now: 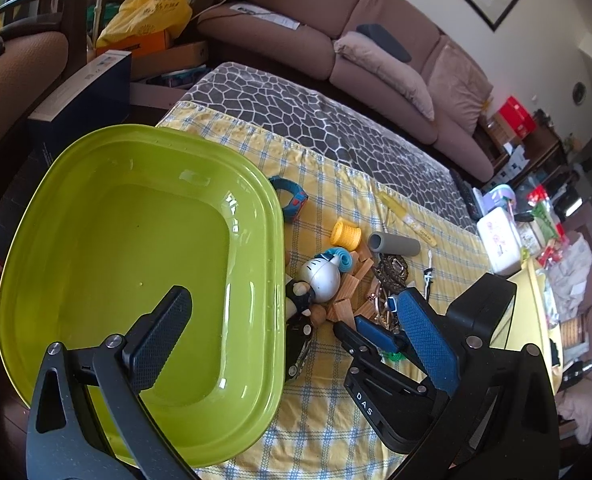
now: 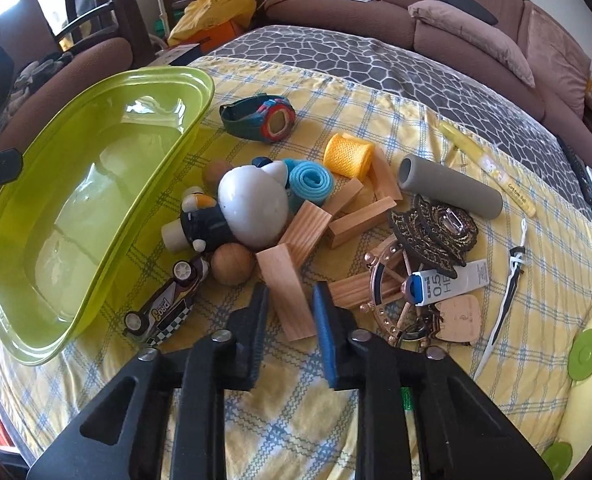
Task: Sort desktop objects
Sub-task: 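Close the right gripper on a wooden block in the pile, then grasp the green mesh hair curler with the left gripper while the right gripper holds the block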
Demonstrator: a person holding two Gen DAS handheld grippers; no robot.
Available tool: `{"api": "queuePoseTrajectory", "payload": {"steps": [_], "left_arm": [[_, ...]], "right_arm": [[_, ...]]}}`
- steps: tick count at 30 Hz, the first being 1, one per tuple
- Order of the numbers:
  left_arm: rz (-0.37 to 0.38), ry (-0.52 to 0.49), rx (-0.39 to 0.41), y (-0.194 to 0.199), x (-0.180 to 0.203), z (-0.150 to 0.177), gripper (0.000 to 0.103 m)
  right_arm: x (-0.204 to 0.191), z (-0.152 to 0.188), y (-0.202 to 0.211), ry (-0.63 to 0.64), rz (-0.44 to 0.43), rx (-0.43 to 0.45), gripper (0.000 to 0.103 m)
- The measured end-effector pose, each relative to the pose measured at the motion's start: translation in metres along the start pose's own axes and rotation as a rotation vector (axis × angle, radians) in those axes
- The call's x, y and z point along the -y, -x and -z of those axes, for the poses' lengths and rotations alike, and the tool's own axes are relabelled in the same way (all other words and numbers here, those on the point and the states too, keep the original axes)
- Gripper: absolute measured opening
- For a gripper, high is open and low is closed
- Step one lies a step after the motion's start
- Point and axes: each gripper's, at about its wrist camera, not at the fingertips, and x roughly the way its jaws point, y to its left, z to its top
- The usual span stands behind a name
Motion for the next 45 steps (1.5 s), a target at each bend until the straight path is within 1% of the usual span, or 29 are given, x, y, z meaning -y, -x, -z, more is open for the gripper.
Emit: {"api": "queuePoseTrajectory", "payload": {"steps": [4,8,15,19,28,34,41,45], "left_arm": [[0.000,-0.005,-0.002,-0.001,0.002,0.000,0.103],[0.001,-0.019,-0.005,-0.004,0.009,0.002,0.103],[0.002,-0.062,-0.030,-0.013,0.027,0.007,0.103],[0.001,-0.100,-0.047,-0.020,0.044,0.013,0.103],[-0.020,-0.231,-0.094,-0.041,0.093,0.036,0.103],[-0.017,-0.273,-0.137,-0.060,0.121,0.052,0.103],[-0.058,-0.337,-0.187,-0.090,0.148,0.076,0.103],[-0.093,-0.370,-0.191,-0.106,0.158,0.086,0.102]], "right_arm": [[0.007,0.000,0.007,-0.028,-0.022,0.010,0.017],[0.029,-0.005,0.026,-0.096,-0.047,0.043,0.017],[0.077,-0.007,0.059,-0.212,-0.030,0.096,0.017],[0.100,-0.004,0.075,-0.259,-0.018,0.123,0.017],[0.130,0.004,0.105,-0.300,-0.007,0.169,0.017],[0.146,0.010,0.118,-0.318,0.002,0.186,0.017],[0.162,0.019,0.128,-0.342,-0.002,0.193,0.017],[0.167,0.022,0.135,-0.352,-0.015,0.207,0.017]]}}
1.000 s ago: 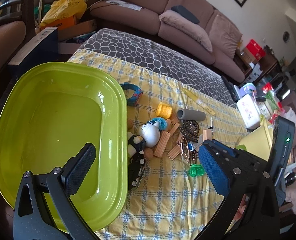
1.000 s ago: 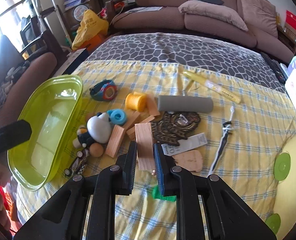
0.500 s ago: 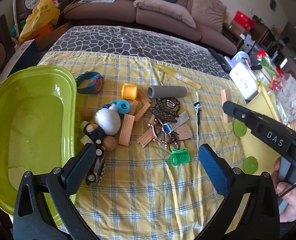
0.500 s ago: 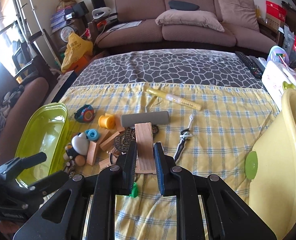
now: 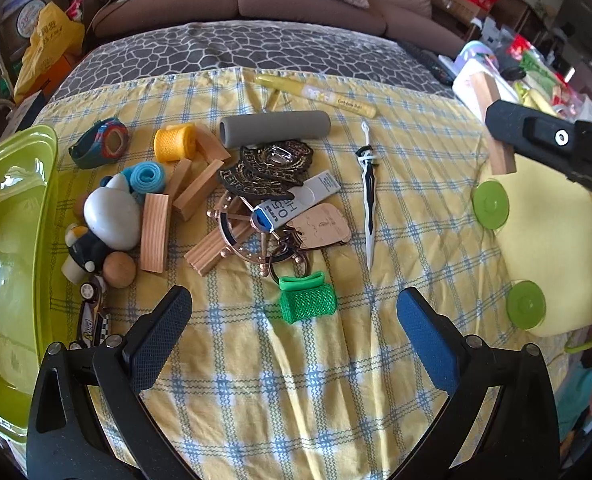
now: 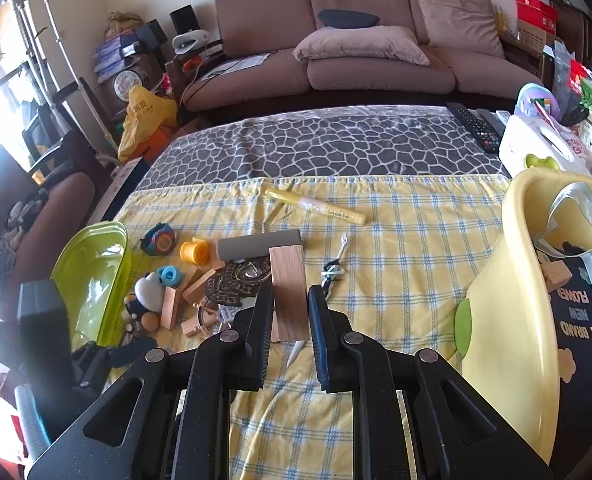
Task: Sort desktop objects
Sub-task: 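Grasp the green mesh hair curler with the left gripper while the right gripper holds the block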
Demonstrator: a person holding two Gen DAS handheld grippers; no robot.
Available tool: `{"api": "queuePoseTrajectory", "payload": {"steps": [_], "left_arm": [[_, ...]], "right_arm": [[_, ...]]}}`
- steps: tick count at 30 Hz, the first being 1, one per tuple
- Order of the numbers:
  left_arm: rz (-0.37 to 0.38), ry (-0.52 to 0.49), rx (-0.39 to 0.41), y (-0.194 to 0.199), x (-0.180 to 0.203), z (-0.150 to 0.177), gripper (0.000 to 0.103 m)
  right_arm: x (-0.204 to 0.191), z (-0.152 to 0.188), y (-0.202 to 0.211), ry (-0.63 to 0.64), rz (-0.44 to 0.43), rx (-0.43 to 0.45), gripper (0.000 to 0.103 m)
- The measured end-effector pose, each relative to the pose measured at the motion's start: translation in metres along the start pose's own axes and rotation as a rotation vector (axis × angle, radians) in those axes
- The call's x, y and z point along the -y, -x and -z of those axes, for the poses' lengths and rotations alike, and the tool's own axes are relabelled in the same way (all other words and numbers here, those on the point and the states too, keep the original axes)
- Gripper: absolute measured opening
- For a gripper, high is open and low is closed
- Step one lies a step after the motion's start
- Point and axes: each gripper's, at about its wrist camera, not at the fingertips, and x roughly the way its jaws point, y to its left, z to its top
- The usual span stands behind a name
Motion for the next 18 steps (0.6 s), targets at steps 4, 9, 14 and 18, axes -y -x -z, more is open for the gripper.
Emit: {"api": "queuePoseTrajectory", "payload": {"steps": [4,9,14,18], "left_arm": [[-0.021,-0.024,-0.011,-0.013,0.012,0.003,0.097],[-0.050,-0.047,-0.047,-0.029,0.021,0.009,0.071],[-0.081,-0.059,-0.044,-0.034,0.024,0.012,0.062],[-0.102,-0.081,-0.035,-0.033,0.027,0.011,0.031]], "right_arm": [[0.002,0.000,0.004,-0.004,-0.015,0.003,0.017],[0.006,0.000,0.010,-0.009,-0.028,0.009,0.017],[0.008,0.000,0.013,-0.012,-0.033,0.014,0.017],[0.008,0.000,0.015,-0.011,-0.032,0.015,0.017]]}}
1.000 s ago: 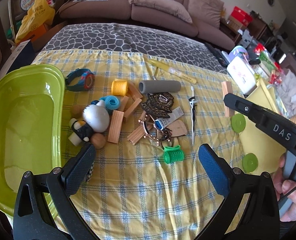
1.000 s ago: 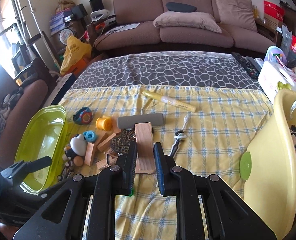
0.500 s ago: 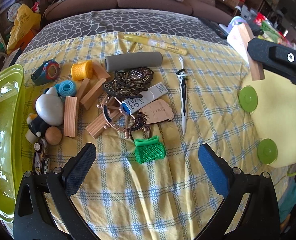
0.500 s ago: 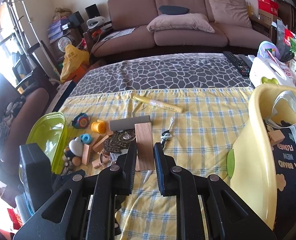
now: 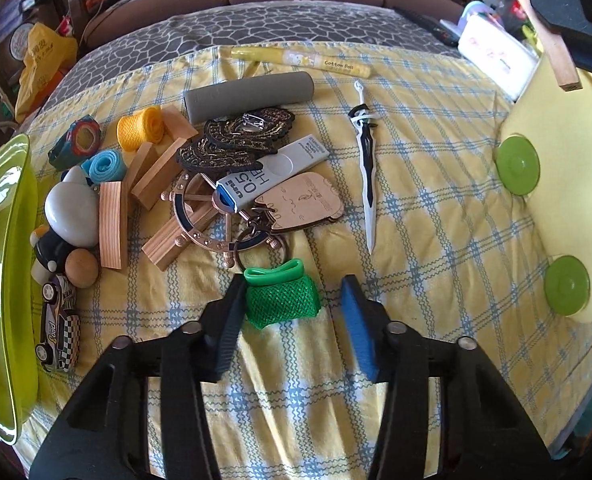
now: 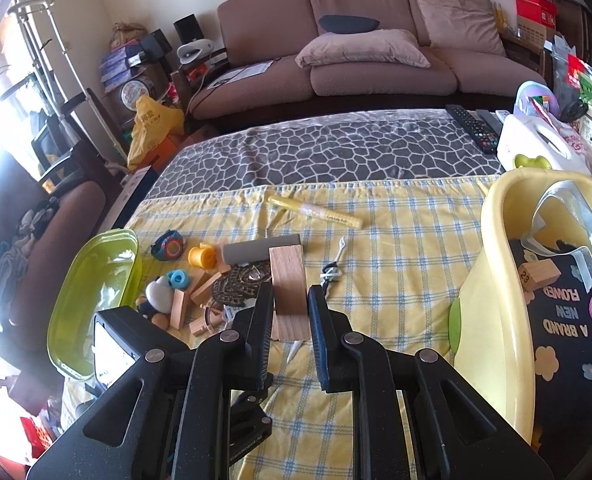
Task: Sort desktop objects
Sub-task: 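Grasp the green mesh hair curler with the left gripper while the right gripper holds the block, then carry the curler and wooden block into the yellow basin and open both grippers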
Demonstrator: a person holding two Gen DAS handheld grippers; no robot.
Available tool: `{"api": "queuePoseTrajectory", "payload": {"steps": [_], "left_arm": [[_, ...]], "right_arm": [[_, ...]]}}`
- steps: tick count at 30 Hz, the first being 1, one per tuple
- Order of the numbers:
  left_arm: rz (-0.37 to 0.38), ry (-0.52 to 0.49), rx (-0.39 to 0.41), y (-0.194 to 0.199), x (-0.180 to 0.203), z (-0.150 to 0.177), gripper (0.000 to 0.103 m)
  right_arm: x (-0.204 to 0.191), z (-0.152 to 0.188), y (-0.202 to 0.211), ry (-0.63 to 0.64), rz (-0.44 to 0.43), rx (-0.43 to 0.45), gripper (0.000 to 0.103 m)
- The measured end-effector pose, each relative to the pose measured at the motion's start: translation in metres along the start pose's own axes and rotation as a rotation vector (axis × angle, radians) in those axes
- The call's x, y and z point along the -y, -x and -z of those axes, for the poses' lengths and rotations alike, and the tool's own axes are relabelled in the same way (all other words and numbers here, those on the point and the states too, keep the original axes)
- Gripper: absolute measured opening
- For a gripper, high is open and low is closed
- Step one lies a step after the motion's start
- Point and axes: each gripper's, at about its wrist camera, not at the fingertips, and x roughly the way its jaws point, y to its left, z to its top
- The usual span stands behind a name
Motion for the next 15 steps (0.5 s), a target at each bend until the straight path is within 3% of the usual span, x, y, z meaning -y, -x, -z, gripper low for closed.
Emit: {"api": "queuePoseTrajectory", "payload": {"steps": [6,15], "left_arm": [[0.050,0.029,0.011,0.008,-0.004,-0.003,0.031],[0.138,0.048,0.106,0.051,-0.001,-0.015,0.031]], "right_arm": [[0.003,-0.001,0.003,0.003,0.006,0.006,0.017],[0.007,-0.009,0.026,0.020,0.033,0.053,0.017]]}}
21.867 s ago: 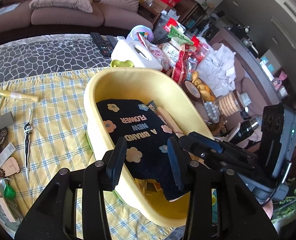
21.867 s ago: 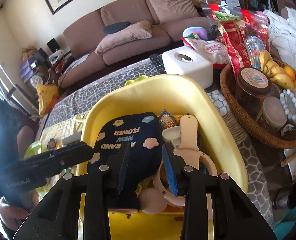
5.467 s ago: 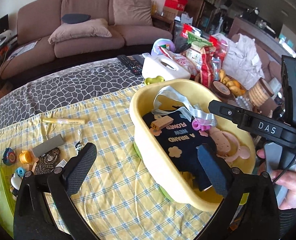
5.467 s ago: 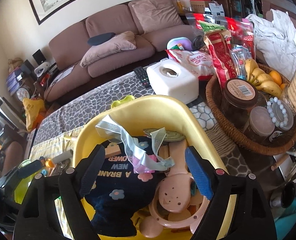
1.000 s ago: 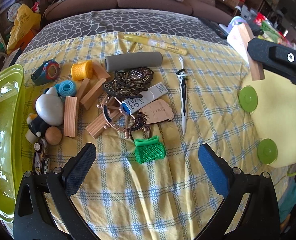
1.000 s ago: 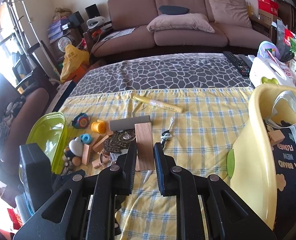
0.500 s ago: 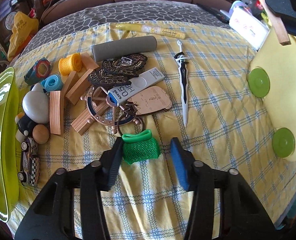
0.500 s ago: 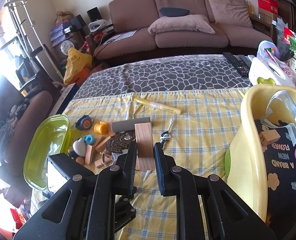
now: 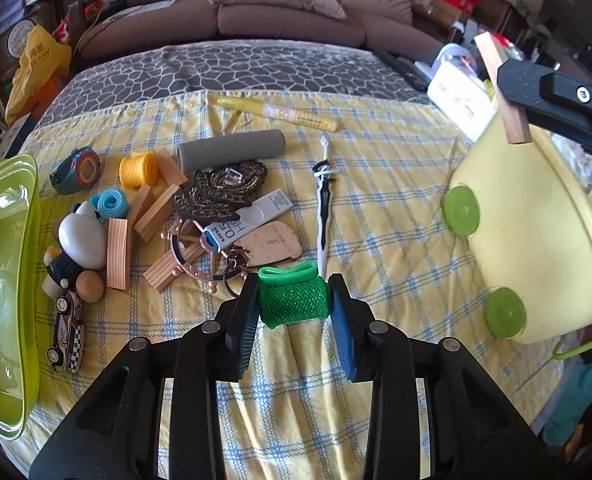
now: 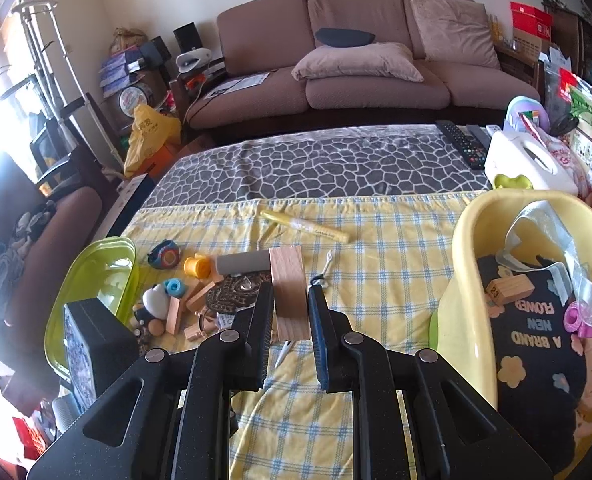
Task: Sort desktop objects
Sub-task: 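Carry the curler and wooden block into the yellow basin and open both grippers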
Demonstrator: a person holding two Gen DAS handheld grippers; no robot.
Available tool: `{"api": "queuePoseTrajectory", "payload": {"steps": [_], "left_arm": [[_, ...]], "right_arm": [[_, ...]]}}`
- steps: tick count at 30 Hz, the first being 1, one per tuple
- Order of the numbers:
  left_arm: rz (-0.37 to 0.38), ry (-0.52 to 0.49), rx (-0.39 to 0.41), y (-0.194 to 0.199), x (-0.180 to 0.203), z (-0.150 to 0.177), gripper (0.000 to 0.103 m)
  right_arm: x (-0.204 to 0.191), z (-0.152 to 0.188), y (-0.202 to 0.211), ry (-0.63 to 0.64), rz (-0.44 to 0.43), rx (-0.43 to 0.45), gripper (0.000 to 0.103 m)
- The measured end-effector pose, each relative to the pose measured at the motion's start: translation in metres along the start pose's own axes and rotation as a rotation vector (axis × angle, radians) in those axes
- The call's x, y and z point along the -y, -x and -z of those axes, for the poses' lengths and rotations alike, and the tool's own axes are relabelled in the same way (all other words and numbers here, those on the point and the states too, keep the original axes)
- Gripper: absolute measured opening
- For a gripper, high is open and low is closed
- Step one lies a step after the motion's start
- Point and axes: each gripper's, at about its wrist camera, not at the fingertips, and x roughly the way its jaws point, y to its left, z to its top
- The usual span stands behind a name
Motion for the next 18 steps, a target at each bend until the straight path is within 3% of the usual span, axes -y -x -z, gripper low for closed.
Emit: {"api": "queuePoseTrajectory", "payload": {"steps": [10,18], "left_arm": [[0.089,-0.007,0.104,0.046,0.014,-0.013,0.031],[0.148,-0.050,0.113,0.053,0.049,-0.029,0.031]], "right_arm": [[0.042,-0.014,0.047,-0.060,0.047,0.089,0.017],[0.099,-0.010,0.067,-0.134,0.117,0.075,0.017]]}}
